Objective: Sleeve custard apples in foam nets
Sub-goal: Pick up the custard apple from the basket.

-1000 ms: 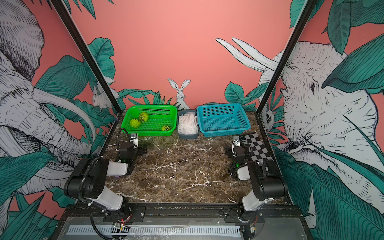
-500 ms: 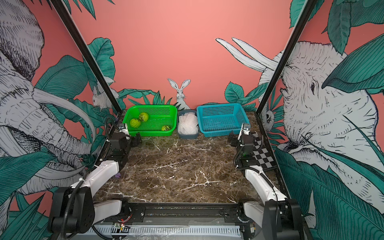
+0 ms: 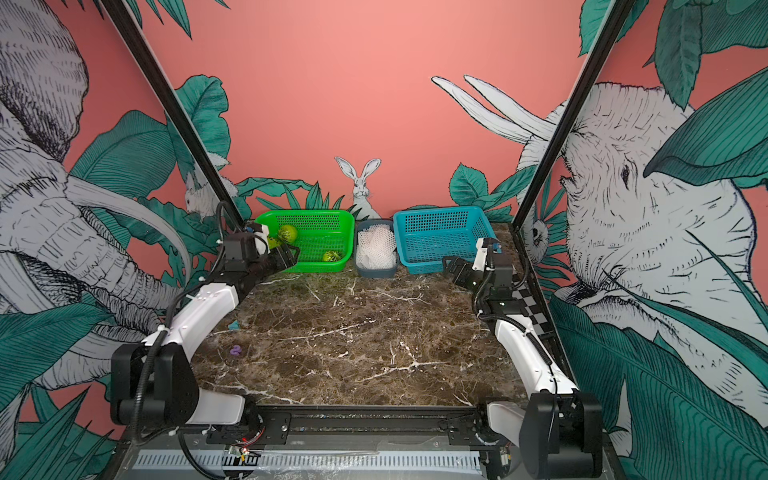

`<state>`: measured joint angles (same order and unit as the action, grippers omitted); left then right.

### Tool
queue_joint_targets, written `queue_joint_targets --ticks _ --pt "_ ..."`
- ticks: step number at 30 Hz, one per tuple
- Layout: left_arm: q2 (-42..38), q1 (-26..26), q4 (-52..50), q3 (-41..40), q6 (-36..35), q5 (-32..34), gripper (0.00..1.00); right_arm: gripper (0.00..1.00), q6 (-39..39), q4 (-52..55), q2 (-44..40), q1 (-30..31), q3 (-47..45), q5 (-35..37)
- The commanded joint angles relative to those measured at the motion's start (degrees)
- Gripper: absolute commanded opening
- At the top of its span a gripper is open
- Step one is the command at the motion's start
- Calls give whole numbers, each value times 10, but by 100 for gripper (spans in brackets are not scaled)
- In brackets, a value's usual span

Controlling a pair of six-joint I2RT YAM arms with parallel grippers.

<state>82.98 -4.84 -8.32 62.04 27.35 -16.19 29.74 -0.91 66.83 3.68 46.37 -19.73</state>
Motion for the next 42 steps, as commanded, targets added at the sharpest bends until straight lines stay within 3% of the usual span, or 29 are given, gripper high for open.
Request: queue_joint_targets --ticks 1,9,17,31,42 --pt "42 -25 -139 90 3 -36 83 94 -42 123 -2 31 40 -1" --pt "217 -59 -347 335 -36 -48 89 96 -54 162 1 77 43 6" --pt "359 -87 -493 508 -103 4 92 96 -53 158 6 98 33 1" --pt "517 -97 -564 660 -117 33 92 95 -52 162 -3 102 18 16" --pt "572 -99 -569 694 -114 32 80 94 -48 160 -7 101 6 27"
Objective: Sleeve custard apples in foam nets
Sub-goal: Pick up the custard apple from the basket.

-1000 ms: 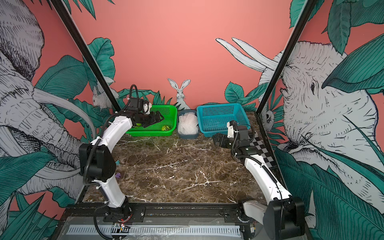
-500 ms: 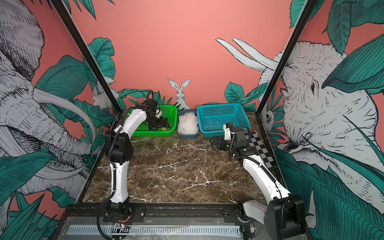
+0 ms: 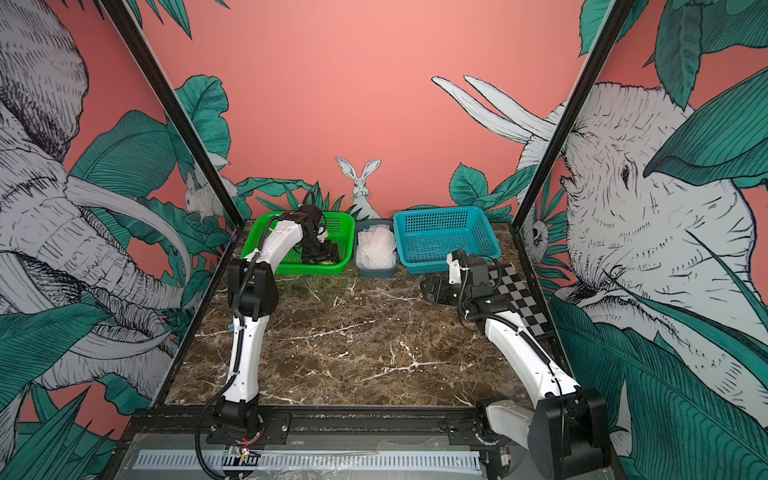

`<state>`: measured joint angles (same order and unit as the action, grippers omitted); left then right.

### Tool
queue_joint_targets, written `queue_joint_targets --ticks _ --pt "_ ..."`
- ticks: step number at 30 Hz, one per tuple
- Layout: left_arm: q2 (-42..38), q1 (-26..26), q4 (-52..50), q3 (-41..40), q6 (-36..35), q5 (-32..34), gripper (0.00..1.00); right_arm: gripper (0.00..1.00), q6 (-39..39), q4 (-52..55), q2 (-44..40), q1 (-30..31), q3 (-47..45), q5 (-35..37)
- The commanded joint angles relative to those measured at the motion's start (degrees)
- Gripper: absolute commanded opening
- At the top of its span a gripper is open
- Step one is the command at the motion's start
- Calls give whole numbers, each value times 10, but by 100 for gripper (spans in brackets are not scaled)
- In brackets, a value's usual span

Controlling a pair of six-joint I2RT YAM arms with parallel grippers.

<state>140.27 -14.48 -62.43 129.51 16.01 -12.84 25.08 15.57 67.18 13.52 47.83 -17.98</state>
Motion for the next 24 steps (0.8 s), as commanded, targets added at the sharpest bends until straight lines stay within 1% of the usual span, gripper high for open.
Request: queue_joint_targets --ticks 1,5,7,11,16,24 --pt "0 -3 -28 20 0 -1 77 95 0 -6 -13 3 -9 12" --pt "-11 -4 -29 23 -3 0 67 94 4 -10 -16 3 -15 12" --pt "-24 -3 -27 23 -5 4 65 94 6 -13 -17 3 -19 11" --pt "-61 -4 -26 23 -8 5 64 94 12 -21 -14 4 -20 5" --pt "-124 -6 -25 12 -11 2 64 94 11 -24 -11 10 -11 3" --pt "-247 -27 16 -86 -11 -17 64 94 10 -24 -8 27 2 4"
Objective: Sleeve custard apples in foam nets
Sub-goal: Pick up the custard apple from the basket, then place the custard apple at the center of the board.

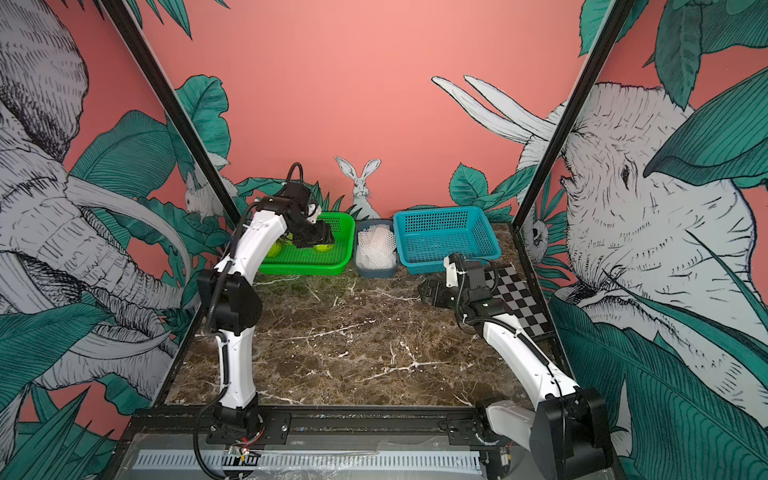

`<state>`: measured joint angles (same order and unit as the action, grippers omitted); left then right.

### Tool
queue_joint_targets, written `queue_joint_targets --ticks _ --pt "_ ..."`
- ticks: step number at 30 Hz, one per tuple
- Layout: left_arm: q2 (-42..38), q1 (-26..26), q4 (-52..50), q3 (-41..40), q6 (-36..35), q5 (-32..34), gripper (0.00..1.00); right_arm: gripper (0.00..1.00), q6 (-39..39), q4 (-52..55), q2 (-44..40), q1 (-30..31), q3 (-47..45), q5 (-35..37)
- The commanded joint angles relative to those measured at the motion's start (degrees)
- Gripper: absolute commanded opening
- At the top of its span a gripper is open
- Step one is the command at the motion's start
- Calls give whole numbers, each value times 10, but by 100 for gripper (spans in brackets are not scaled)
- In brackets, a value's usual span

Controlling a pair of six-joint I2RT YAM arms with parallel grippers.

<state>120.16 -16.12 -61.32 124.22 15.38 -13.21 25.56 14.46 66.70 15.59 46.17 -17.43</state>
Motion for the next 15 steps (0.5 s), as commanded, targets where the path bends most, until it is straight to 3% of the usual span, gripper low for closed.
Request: queue_joint_targets --ticks 1,9,15 --pt "-63 -14 12 -52 -3 -17 63 94 3 -11 -5 7 20 -2" --pt "-215 -65 152 -303 42 -76 64 94 -2 -5 -7 9 20 4" --pt "-260 -145 242 -449 76 -67 64 94 -3 -5 -9 10 16 10"
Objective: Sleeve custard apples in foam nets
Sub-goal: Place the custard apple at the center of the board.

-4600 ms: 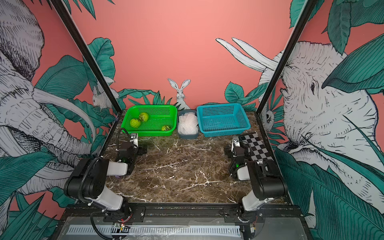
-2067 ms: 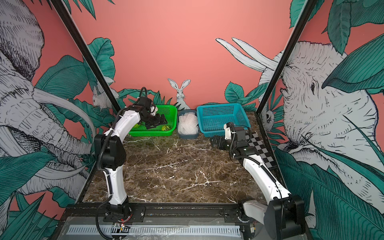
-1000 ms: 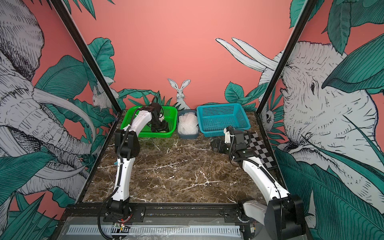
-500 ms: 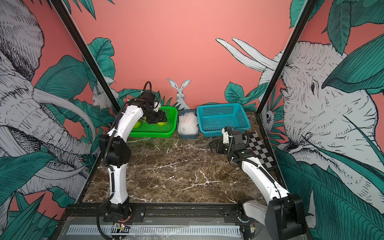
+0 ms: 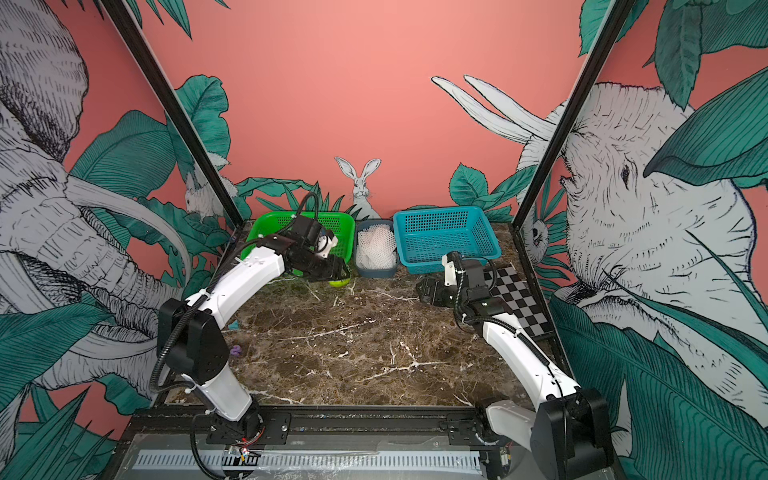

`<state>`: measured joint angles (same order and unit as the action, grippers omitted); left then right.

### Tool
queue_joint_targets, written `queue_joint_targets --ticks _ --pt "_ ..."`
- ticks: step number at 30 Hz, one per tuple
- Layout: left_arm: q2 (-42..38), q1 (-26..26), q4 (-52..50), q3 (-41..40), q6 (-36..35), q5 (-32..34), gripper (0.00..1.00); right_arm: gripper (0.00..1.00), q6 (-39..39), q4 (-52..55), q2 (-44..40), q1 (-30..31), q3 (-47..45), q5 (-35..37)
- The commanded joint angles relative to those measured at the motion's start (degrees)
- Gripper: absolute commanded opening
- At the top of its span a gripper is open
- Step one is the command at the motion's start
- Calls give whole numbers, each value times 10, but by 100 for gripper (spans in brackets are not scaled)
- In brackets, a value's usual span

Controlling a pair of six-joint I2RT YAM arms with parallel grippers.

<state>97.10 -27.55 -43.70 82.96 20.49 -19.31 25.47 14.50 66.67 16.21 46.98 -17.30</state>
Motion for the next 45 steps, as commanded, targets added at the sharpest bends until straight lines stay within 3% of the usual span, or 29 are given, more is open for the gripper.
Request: queue_joint_targets --ticks 1,8,15,24,30,39,45 --pt "-28 -46 84 -54 32 -5 64 94 -2 -5 -9 4 6 10" --pt "7 -115 175 -123 66 4 65 94 -2 -3 -17 4 -7 24" --pt "76 -170 181 -91 58 31 65 94 -6 2 -16 4 -10 35" --pt "122 -174 199 -88 53 30 66 94 -4 1 -15 4 -10 42" --pt "125 -174 184 -79 42 63 67 94 2 -5 -12 4 -13 45" --pt "128 -174 180 -63 44 70 83 94 3 -6 -6 4 -7 42" --pt "118 -174 170 -46 36 71 84 95 -1 -5 -3 4 -4 41"
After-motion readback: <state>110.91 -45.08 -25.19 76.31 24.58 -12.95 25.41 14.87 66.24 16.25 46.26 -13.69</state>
